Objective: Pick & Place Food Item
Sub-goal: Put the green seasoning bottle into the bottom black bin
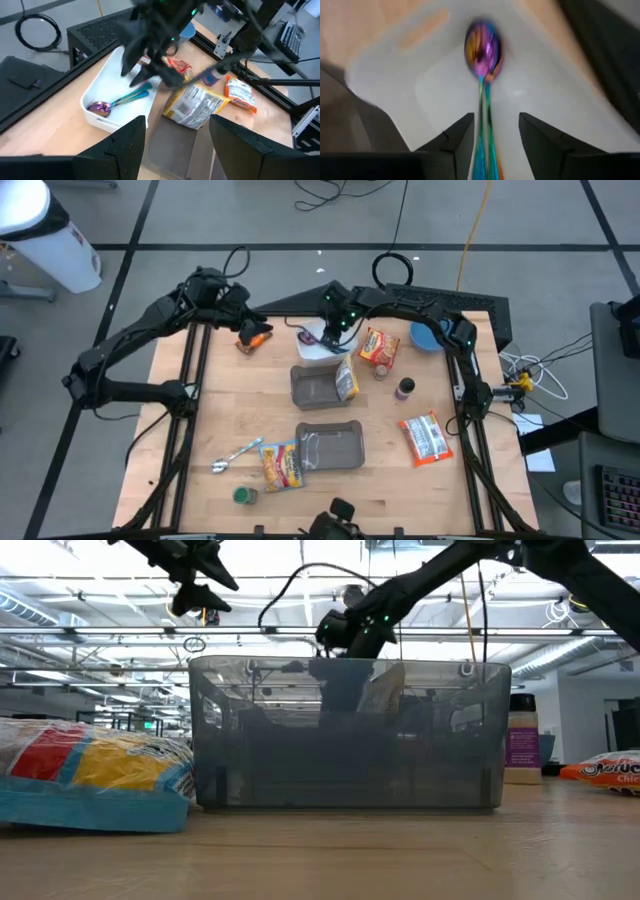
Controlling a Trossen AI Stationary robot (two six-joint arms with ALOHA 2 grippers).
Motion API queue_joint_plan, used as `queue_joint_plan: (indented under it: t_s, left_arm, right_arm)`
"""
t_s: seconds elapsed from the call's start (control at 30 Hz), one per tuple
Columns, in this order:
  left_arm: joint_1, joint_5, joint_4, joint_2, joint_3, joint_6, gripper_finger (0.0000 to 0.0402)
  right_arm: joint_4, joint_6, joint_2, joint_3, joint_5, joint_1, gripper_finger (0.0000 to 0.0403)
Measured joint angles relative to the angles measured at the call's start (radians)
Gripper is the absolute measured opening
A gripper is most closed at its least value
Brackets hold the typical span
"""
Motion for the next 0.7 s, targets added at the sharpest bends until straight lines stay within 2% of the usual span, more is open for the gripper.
queue_joint_plan:
  t_s: [0.2, 0.4, 0.5, 0.7]
  left_arm:
    - [0.03, -0.042, -0.128, -0.058, 0.0, 0.006, 0.023]
    - [0.034, -0.155, -0.283, -0.134, 0.0, -0.018, 0.023]
    - [0.033, -0.167, -0.336, -0.162, 0.0, -0.046, 0.023]
    - [-0.006, -0.167, -0.409, -0.186, 0.0, -0.081, 0.023]
  right_arm:
    - [0.044, 0.094, -0.095, 0.001, -0.019, -0.022, 0.0166]
    - [0.12, 0.175, -0.194, 0.0, -0.163, -0.017, 0.0163]
    - [0.149, 0.193, -0.23, -0.006, -0.167, 0.014, 0.0161]
    - [0.333, 0.266, -0.317, -0.163, -0.168, 0.1, 0.016]
